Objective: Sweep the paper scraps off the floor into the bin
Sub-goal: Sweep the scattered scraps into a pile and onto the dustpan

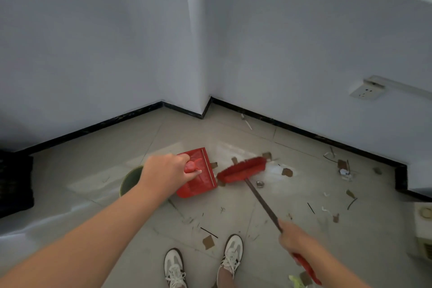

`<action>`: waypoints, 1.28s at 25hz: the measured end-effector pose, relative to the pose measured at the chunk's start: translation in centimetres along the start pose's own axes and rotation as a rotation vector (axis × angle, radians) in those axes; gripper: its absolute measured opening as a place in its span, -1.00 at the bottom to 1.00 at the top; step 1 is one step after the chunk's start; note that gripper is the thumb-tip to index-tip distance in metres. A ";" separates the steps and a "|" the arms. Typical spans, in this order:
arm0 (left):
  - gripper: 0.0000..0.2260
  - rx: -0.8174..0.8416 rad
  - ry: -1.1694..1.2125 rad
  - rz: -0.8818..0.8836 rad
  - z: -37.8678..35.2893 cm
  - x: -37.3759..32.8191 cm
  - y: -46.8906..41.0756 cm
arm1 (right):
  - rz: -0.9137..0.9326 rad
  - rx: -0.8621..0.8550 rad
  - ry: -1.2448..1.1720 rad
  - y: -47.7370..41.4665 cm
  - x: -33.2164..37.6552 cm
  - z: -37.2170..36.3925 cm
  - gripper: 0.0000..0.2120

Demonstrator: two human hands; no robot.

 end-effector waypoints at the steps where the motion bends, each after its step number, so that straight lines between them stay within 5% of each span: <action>1: -0.46 0.010 0.010 0.002 0.0 0.3 0.7 | -0.016 0.015 0.000 1.2 -1.0 -2.0 -0.44; 9: -0.52 -0.025 0.087 0.059 0.8 2.6 3.0 | 0.035 -0.137 -0.090 8.6 -1.7 -0.9 -0.46; 17: -0.50 -0.040 0.139 0.031 -0.7 1.9 0.1 | 0.153 -0.145 -0.377 -4.6 8.3 11.9 -0.64; 22: -0.52 -0.120 0.095 0.061 -1.1 1.9 -2.1 | 0.122 -0.090 -0.312 -9.5 7.5 12.9 -0.42; 27: -0.49 -0.117 0.083 0.101 -1.1 3.6 -1.8 | 0.039 -0.042 -0.414 -7.8 -2.0 7.7 -0.37; 32: -0.48 -0.110 0.122 0.117 0.1 4.0 -0.3 | -0.148 0.047 -0.387 -0.3 -11.1 -6.3 -0.51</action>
Point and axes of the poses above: each hand's wrist, its own y-axis away from the middle knuckle, its own z-axis out of the back of the hand, x = y × z, the point moved 9 cm from there along -y, towards the middle knuckle, and after that the axes turned 9 degrees about x, right-handed, at the moved point
